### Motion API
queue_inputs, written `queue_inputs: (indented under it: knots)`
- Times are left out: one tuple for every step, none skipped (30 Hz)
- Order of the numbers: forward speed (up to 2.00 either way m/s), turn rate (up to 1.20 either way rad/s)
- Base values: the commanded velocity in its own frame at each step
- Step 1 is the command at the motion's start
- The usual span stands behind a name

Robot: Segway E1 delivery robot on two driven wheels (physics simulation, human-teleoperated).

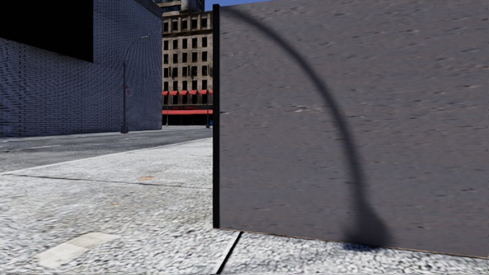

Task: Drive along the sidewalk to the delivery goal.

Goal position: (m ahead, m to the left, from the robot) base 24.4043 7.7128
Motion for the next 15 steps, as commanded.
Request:
queue_inputs:
  knots:
    - [0.00,0.61]
    - [0.00,0.74]
    - [0.00,0.96]
    - [0.00,1.08]
    - [0.00,1.15]
    - [0.00,1.16]
    - [0.00,1.15]
    - [0.00,1.01]
    - [0.00,0.86]
    - [0.00,0.64]
    - [0.00,0.10]
    - [0.00,0.00]
    - [0.00,0.00]
    - [0.00,0.00]
    - [0.00,0.01]
